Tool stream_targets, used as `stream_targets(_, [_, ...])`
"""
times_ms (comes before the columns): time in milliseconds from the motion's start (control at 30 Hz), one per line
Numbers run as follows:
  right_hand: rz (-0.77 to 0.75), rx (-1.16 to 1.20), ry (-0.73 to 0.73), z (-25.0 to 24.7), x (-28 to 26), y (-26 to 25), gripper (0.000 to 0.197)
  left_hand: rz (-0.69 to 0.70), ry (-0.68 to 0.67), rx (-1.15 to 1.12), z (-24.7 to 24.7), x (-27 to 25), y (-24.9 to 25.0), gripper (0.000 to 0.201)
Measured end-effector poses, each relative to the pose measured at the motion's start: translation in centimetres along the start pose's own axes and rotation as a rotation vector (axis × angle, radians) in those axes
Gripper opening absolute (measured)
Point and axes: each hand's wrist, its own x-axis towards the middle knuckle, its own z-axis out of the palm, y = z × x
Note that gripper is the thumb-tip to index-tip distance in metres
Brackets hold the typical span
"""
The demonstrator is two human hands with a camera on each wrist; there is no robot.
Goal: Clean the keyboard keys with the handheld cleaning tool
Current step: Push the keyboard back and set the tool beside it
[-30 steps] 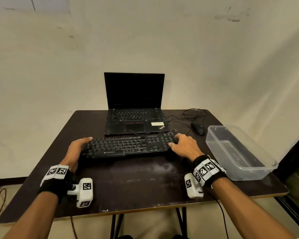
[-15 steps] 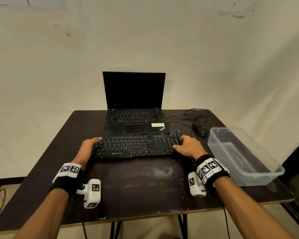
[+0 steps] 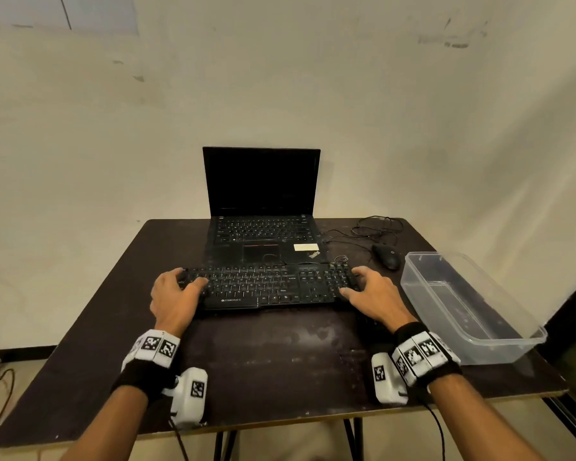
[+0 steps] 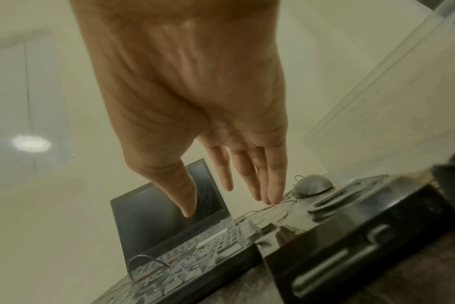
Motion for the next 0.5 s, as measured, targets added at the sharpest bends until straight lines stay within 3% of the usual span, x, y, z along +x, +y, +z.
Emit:
stream_targets(133, [-0.060,0.090,0.135,0.6,-4.2,2.7,0.051,0.268,-0.032,-0.018,1.3,-5.0,-1.6,0.033])
stream_targets(233, [-0.126,0.148,0.248,1.5,-7.7,5.0,0.040,0.396,-0.119,0.026,2.4,-9.6,-3.5,0.034])
stream_targets(500, [-0.133,0.102,0.433,3.8,-12.5,9.5,0.030,0.477,-0.144,0.043,3.7,-16.5,-5.4,0.028])
